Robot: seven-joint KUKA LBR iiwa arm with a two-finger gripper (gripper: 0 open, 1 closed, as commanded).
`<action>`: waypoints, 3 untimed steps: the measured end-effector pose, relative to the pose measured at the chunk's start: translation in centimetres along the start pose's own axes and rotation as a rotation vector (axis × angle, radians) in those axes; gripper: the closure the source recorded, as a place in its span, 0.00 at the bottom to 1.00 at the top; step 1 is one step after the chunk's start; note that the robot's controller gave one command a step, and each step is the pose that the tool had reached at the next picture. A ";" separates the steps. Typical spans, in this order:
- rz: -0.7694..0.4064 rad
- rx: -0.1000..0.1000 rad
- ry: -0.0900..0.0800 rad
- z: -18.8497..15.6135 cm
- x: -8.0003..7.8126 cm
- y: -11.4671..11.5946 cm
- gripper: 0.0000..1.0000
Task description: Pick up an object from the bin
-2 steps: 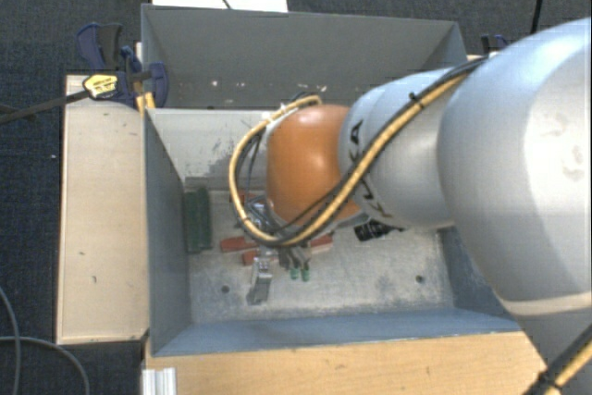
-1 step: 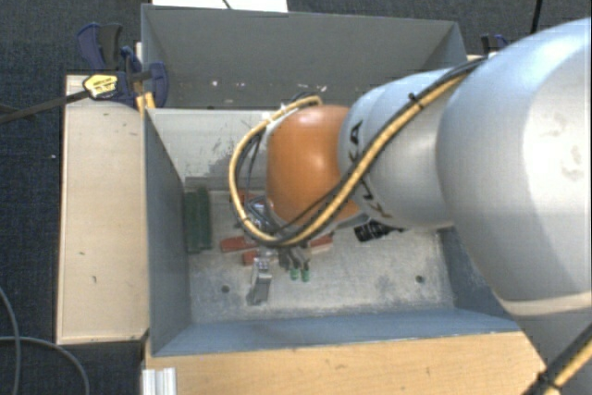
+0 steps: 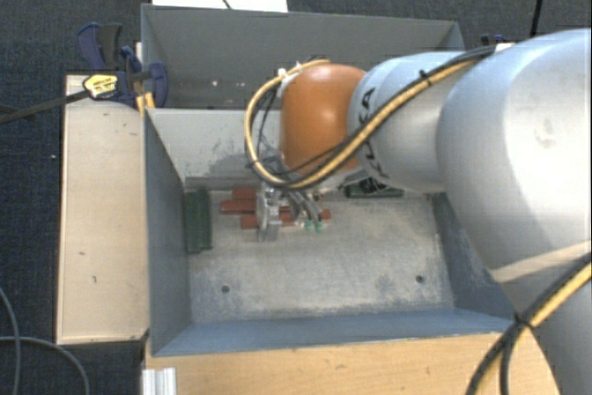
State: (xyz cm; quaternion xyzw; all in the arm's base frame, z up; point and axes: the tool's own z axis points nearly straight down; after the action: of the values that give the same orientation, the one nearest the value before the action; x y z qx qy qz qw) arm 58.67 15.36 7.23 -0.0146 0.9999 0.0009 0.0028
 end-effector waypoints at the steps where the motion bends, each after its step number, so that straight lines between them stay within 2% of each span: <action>1: 0.003 0.000 0.003 0.1 0.1 0.0 0.00; 2: 0.006 -0.001 0.002 0.1 0.1 0.0 1.00; 3: 0.009 0.000 0.003 0.1 0.1 0.0 0.00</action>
Offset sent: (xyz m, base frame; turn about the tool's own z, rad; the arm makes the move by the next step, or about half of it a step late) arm 0.0000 0.0000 0.0000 0.0000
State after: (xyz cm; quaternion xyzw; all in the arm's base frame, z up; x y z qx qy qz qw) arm 58.56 15.37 7.09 -0.0103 0.9999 0.0008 0.0011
